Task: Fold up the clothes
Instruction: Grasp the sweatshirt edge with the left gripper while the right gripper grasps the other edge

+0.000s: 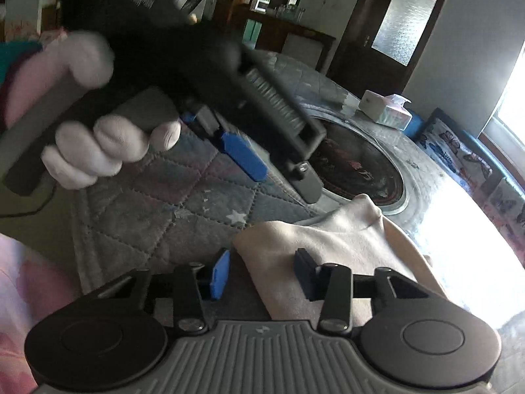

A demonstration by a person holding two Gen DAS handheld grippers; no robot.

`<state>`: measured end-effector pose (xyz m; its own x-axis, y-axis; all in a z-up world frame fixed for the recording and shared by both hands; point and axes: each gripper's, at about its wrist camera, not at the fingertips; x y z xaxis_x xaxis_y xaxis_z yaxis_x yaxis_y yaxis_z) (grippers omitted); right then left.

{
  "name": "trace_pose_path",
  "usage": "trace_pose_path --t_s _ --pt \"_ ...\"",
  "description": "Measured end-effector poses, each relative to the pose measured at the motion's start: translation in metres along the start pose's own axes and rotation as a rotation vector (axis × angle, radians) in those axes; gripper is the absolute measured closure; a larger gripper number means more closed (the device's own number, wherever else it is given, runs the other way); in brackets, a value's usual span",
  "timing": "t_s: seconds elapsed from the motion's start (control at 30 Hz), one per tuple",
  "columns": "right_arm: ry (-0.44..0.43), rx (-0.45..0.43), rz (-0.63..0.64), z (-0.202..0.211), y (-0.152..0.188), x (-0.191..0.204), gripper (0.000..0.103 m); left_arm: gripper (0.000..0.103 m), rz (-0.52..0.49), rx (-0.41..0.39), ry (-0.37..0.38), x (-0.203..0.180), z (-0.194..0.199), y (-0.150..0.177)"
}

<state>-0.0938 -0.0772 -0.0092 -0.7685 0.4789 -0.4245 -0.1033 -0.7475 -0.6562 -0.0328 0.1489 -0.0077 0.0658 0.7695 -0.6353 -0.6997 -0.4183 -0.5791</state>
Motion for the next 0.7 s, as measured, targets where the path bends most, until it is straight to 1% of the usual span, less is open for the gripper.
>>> trace_pose_path --t_s 0.03,0.07,0.1,0.17,0.27,0.43,0.53,0.7 --pt "0.011 -0.001 0.01 0.0 0.0 0.002 0.071 0.037 0.012 0.001 0.008 0.0 0.0 0.0" --pt "0.015 -0.003 0.013 0.0 -0.001 0.003 0.079 0.037 0.023 0.001 0.014 -0.001 -0.001 0.0" --pt "0.016 -0.005 0.013 0.001 -0.001 0.004 0.083 0.037 0.035 0.001 0.021 -0.001 -0.001 -0.001" --pt "0.012 -0.015 -0.005 0.004 -0.002 0.002 0.094 0.037 0.057 0.002 0.037 -0.002 -0.002 -0.001" --pt "-0.01 -0.04 -0.091 0.012 -0.003 -0.012 0.098 0.035 0.11 0.007 0.053 -0.002 -0.006 -0.003" --pt "-0.043 -0.064 -0.238 0.023 -0.005 -0.042 0.098 0.035 0.23 0.027 0.092 0.001 -0.019 -0.007" --pt "-0.055 -0.082 -0.294 0.03 -0.003 -0.056 0.099 0.035 0.292 0.04 0.105 0.004 -0.028 -0.01" --pt "-0.077 -0.106 -0.348 0.04 0.003 -0.069 0.099 0.035 0.356 0.051 0.124 0.005 -0.043 -0.011"
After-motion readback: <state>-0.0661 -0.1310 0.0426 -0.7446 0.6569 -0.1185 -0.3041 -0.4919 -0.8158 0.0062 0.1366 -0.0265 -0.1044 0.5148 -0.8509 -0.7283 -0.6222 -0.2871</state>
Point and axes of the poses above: each gripper's, at about its wrist camera, not at the fingertips, and z roughly against the way its jaws point, x to its left, y to its underside, and after that the axes turned 11 degrees about y, right-handed
